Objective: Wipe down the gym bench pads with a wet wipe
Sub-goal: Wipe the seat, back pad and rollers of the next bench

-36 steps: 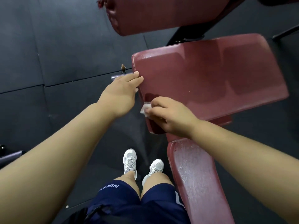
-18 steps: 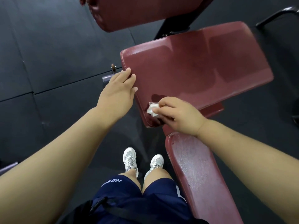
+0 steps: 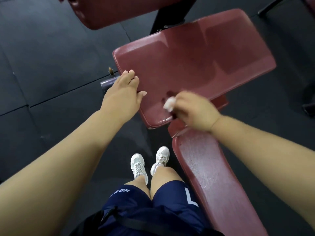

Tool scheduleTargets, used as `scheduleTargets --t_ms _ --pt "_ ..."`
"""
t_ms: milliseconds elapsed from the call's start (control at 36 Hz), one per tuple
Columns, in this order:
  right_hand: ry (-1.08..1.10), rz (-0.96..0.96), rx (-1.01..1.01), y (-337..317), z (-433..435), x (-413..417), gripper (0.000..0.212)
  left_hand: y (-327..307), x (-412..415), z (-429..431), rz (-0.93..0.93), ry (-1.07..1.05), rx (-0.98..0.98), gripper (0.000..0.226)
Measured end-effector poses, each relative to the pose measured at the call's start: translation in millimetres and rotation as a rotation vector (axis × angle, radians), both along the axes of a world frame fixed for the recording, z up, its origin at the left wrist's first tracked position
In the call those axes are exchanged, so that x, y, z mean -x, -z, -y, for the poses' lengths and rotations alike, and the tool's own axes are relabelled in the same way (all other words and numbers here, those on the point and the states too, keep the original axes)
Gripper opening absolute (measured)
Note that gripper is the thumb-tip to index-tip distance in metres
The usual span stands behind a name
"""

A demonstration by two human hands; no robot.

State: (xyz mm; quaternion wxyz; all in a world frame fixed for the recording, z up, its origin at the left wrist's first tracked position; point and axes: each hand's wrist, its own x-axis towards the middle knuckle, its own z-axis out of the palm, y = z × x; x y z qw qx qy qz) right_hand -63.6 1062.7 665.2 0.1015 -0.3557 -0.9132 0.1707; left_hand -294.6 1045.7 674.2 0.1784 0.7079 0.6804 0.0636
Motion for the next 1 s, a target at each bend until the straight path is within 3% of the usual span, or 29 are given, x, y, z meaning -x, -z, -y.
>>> scheduleTargets --t_ms 83,139,167,222,306,361,417,472,556,611,639,694,806,861,917,1000 --pt "0.605 -0.040 -0.089 0.5 -38.0 -36.3 0.013 -4.1 -4.1 -3.1 0.002 -0.019 0.012 0.053" --pt "0.989 -0.010 -0.068 3.8 -47.8 -48.1 0.025 -6.9 -7.7 -6.2 0.008 -0.043 0.005 0.048" --pt "1.061 0.000 -0.062 6.9 -44.3 -45.5 0.030 -7.8 -10.1 -7.7 0.019 -0.050 -0.008 0.045" --pt "0.935 -0.077 -0.113 10.4 -27.4 -26.0 0.023 -7.3 -18.2 -10.6 0.043 -0.011 -0.068 0.041" --pt "0.377 -0.188 -0.060 12.2 12.1 -0.6 0.011 -2.6 -33.5 -14.2 0.066 0.081 -0.104 0.040" --pt "0.046 -0.141 0.010 5.7 19.0 -7.1 0.016 1.2 -39.4 -15.3 0.043 0.099 -0.085 0.041" --pt "-0.056 -0.034 0.034 0.6 1.3 -27.0 0.021 3.0 -41.5 -16.1 0.029 0.074 -0.093 0.039" --pt "0.106 -0.015 -0.032 5.4 -26.3 -55.1 0.023 1.8 -41.9 -18.7 0.019 0.049 -0.100 0.037" --pt "0.722 -0.001 -0.091 1.5 -65.1 -86.7 0.023 -0.5 -42.3 -22.2 -0.019 0.052 -0.144 0.031" --pt "1.094 0.024 -0.028 -4.5 -71.0 -81.0 0.027 -3.8 -43.3 -25.5 -0.036 0.043 -0.171 0.028" --pt "1.100 0.027 -0.079 -8.0 -67.2 -68.1 0.022 -6.0 -44.0 -27.6 -0.047 0.035 -0.169 0.027" --pt "0.811 -0.070 -0.212 -10.6 -49.0 -36.6 0.007 -9.7 -45.3 -33.4 -0.074 0.019 -0.136 0.027" --pt "-0.034 -0.047 0.028 2.3 -15.3 -15.1 0.016 -12.9 -44.2 -46.4 -0.067 -0.003 -0.081 0.029" --pt "-0.181 0.009 0.000 1.0 -40.2 -30.1 0.019 -11.7 -41.1 -51.0 -0.065 -0.023 -0.038 0.040" --pt "0.005 -0.031 -0.089 4.1 -81.6 -49.4 0.022 -11.1 -37.7 -53.5 -0.065 -0.061 0.012 0.050" --pt "0.672 -0.014 -0.165 2.5 -142.0 -78.7 0.028 -9.6 -37.1 -53.2 -0.057 -0.069 0.054 0.054"
